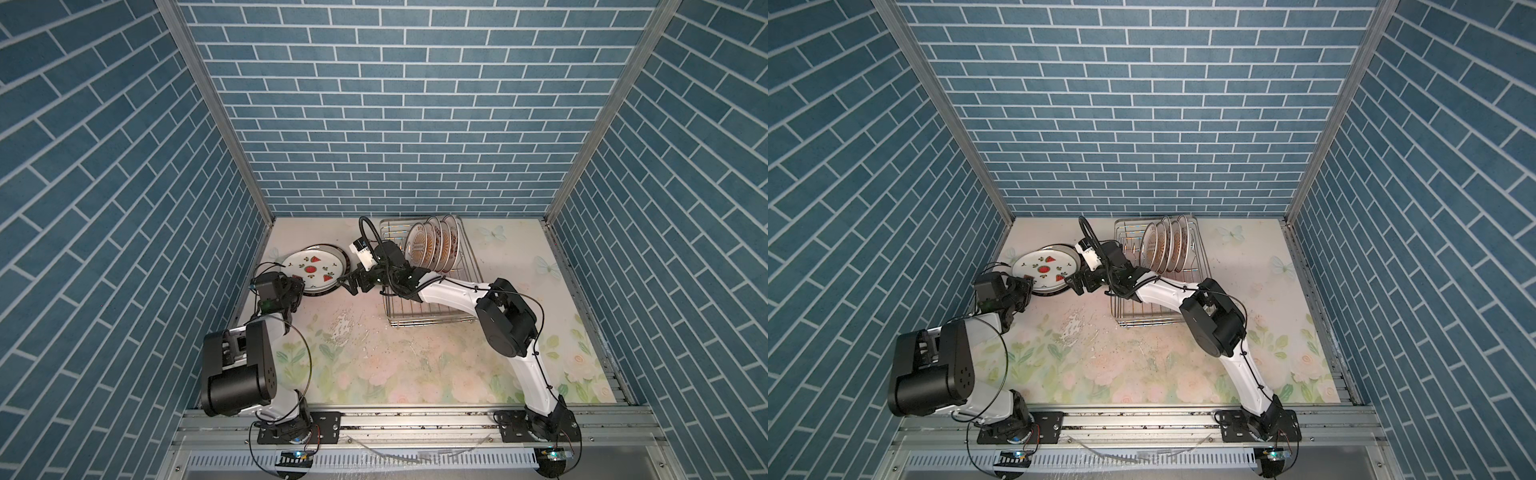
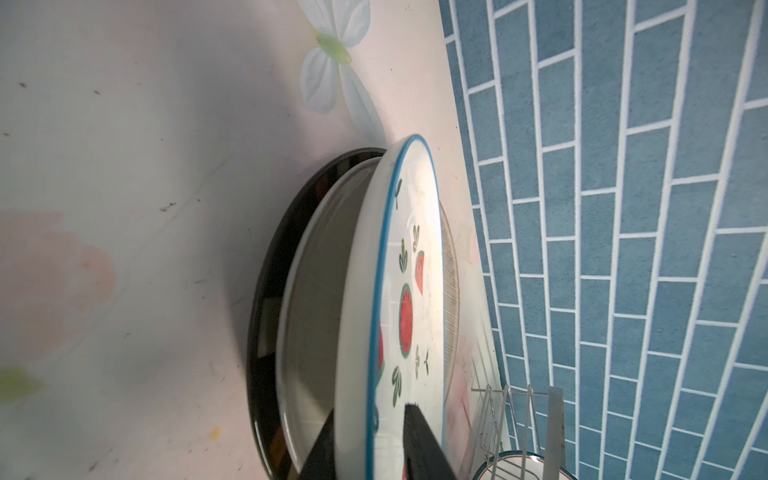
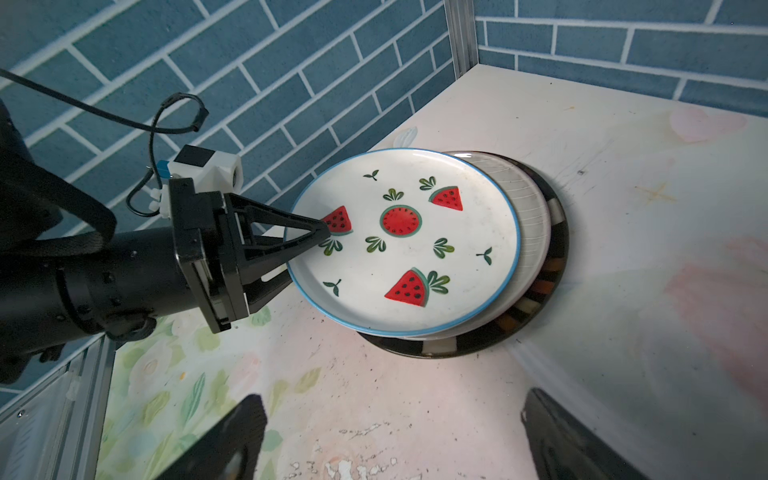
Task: Unload the plates from the dish rack
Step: 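Lower the watermelon plate onto the glass plate with the left gripper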
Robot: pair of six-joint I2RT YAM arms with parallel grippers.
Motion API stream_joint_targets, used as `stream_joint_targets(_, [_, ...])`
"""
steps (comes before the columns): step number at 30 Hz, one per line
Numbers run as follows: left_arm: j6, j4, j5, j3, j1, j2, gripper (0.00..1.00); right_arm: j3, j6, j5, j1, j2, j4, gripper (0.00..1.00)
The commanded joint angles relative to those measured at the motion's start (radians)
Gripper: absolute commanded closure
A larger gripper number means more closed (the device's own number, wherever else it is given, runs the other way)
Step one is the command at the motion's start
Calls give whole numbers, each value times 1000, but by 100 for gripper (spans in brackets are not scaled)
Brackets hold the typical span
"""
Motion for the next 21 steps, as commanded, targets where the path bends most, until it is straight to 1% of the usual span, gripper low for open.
stream_joint_targets(1, [33, 31, 18, 33, 5, 10, 68, 14, -18, -7, 5, 25, 5, 3])
stream_joint_targets(5, [57, -7, -13, 38, 4, 11, 67, 20, -17, -8, 5, 30, 7, 2])
stream_joint_targets(10, [76, -40, -25, 50, 4, 5, 66, 19, -17, -7, 6, 33, 5, 3])
stream_joint_targets(11, [79, -44, -25, 54, 3, 8, 61, 21, -17, -7, 6, 33, 5, 3])
stream_joint_targets(12, [79, -46, -21, 59, 3, 17, 60, 20, -17, -7, 6, 33, 5, 3])
stream_joint_targets(15, [92, -40, -6, 70, 5, 52, 59, 20, -15, -12, 7, 33, 5, 3])
stream_joint_targets(21, [104, -43, -28, 66, 5, 60, 59, 16, -18, -6, 7, 30, 2, 3])
